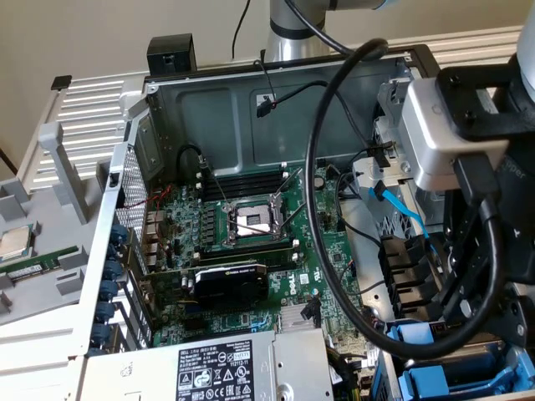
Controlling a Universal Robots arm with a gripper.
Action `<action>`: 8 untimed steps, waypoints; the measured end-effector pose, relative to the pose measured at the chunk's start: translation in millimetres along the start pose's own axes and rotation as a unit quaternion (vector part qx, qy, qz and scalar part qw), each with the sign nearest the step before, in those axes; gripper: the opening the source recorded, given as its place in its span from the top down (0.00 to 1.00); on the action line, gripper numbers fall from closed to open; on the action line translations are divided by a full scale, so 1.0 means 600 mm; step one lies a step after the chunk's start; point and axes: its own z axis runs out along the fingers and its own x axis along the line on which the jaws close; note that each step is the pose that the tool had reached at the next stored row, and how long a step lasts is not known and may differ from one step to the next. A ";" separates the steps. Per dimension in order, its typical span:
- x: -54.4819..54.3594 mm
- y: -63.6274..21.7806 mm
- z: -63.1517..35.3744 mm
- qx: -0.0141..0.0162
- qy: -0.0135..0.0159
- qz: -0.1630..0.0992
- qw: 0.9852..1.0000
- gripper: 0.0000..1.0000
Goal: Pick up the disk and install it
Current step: 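Insert the second disk wire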
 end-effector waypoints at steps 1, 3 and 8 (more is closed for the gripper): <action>0.000 0.000 0.000 0.000 0.000 0.001 1.000 0.84; 0.000 0.000 0.000 0.000 0.000 0.001 1.000 0.84; 0.002 0.000 0.001 0.000 0.000 0.001 1.000 0.84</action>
